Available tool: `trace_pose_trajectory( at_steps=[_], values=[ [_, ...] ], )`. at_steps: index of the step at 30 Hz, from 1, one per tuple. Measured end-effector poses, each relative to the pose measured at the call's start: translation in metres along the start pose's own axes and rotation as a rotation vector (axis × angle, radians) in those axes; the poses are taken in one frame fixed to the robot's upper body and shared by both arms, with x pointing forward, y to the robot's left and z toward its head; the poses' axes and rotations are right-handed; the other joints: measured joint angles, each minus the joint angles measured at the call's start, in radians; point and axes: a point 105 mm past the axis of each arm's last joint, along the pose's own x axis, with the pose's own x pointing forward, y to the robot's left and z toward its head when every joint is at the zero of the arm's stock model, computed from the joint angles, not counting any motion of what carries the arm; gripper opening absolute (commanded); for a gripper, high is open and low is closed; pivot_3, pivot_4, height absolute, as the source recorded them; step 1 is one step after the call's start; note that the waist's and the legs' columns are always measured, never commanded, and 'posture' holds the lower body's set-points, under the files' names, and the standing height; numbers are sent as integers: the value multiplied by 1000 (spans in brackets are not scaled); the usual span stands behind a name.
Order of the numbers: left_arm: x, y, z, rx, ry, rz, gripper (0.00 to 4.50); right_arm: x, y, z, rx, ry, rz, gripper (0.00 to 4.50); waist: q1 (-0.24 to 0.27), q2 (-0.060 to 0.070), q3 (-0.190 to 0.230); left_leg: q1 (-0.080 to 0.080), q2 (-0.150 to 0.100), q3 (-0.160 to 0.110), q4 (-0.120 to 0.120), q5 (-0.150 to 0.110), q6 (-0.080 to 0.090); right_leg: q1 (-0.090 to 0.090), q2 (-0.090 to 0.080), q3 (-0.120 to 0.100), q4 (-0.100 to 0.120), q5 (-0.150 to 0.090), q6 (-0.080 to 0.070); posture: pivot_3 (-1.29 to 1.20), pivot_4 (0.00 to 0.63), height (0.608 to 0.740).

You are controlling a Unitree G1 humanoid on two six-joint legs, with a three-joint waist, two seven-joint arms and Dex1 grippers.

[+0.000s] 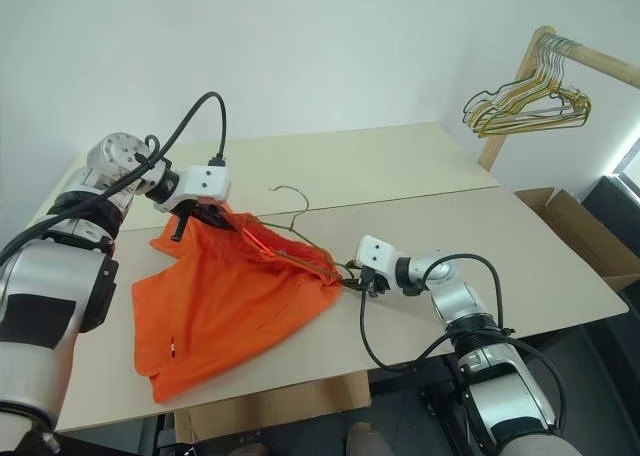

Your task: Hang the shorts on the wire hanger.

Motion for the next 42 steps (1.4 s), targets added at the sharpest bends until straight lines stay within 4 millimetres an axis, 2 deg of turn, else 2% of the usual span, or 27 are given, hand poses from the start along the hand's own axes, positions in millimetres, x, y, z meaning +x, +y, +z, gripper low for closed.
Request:
trace_pose_trajectory(
  at_steps=[2,5,8,13,15,19,24,31,34,37,42],
  values=[
    [0,3,0,0,-2,25,0,-3,-3,-1,4,0,-12,3423,1,0,0,0,0,0,0,0,0,0,0,0,0,0,0,-62,0,740],
    [-3,7,1,-6,-19,65,0,-21,-11,-9,34,13,-55,4484,6,0,0,0,0,0,0,0,0,0,0,0,0,0,0,-63,0,740],
    [-11,11,1,-28,-49,113,0,-39,-15,-21,135,18,-109,4484,8,0,0,-1,0,0,0,0,0,0,0,-1,-1,0,0,-63,0,740],
    [-19,16,9,-33,-114,142,0,-46,-4,-35,368,9,-139,4484,5,0,0,0,0,0,0,0,0,0,0,-1,0,0,0,-65,0,740],
    [-23,17,11,-34,-139,149,0,-40,2,-35,457,-13,-133,4484,2,0,0,0,0,0,0,0,0,0,0,-1,1,0,0,-64,0,740],
    [-28,19,17,-21,-161,150,0,-15,8,-21,599,-106,-128,4484,-4,0,0,0,0,-1,0,0,0,0,0,-1,1,0,0,-62,0,740],
    [-35,21,18,-12,-156,160,0,7,0,2,684,-201,-111,4484,-7,0,0,-1,0,-2,1,0,0,0,0,-2,1,0,0,-51,0,740],
    [-40,25,21,0,-155,175,0,18,9,-1,765,-226,-51,4484,3,0,0,-4,0,-6,1,0,0,0,-1,-7,1,0,0,-40,0,740],
    [-40,25,22,-1,-158,178,0,19,11,2,774,-246,-26,3876,5,0,0,-4,0,-6,1,0,0,0,-1,-7,1,0,0,-39,0,740],
    [-40,25,22,-1,-158,179,0,21,11,5,799,-260,-16,2955,5,0,0,-4,0,-7,1,0,0,-1,0,-8,1,0,0,-38,0,740],
    [-41,25,22,-2,-162,183,0,23,5,13,816,-280,-6,1161,8,0,0,-4,0,-8,1,0,0,0,-1,-9,1,0,0,-37,0,740]
  ],
)
